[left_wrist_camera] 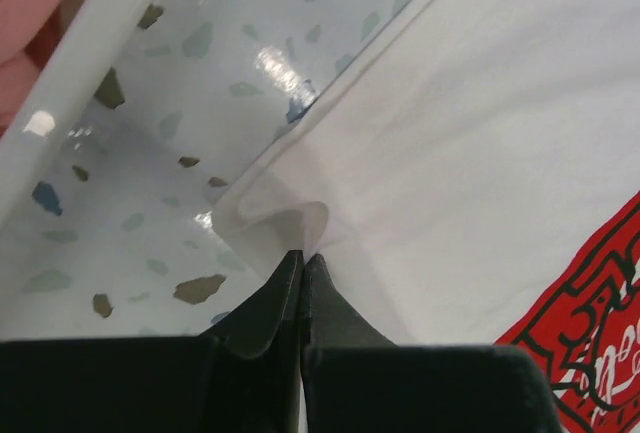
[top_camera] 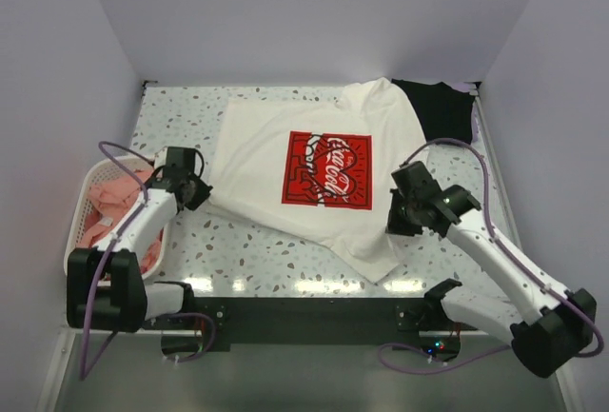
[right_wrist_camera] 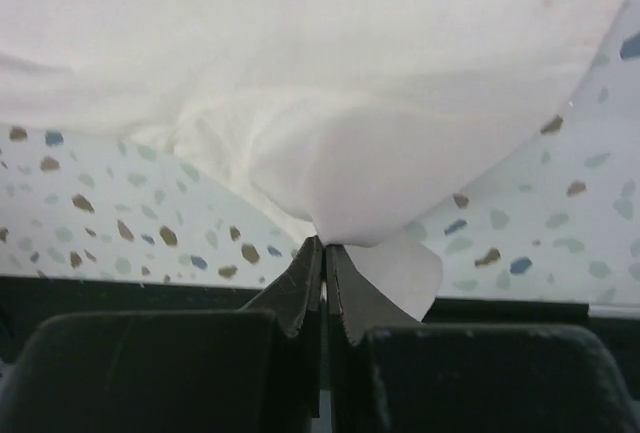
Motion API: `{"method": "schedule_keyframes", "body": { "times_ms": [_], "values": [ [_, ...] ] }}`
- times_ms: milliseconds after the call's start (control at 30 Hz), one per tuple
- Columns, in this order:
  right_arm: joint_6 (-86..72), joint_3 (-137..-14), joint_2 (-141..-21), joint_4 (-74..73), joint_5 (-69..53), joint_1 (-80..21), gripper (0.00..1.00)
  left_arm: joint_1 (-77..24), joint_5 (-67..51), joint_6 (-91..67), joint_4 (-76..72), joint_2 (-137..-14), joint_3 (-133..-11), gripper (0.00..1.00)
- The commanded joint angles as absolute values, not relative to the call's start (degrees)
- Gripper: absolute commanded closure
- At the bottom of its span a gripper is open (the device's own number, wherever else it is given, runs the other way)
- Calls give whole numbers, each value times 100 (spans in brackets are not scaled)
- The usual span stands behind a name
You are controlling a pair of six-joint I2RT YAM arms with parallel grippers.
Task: Fold and stack the t-shirts
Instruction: Fold the tshirt
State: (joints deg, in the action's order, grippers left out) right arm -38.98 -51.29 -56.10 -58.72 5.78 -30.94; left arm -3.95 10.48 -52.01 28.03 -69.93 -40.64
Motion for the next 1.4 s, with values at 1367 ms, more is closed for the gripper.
{"method": "schedule_keyframes", "body": {
  "times_ms": [1367],
  "values": [
    [-3973,-6047,-8666,-1784,-1239,-62,100,-308,1318,-5520,2540,-9483,-6512,100]
  ]
}}
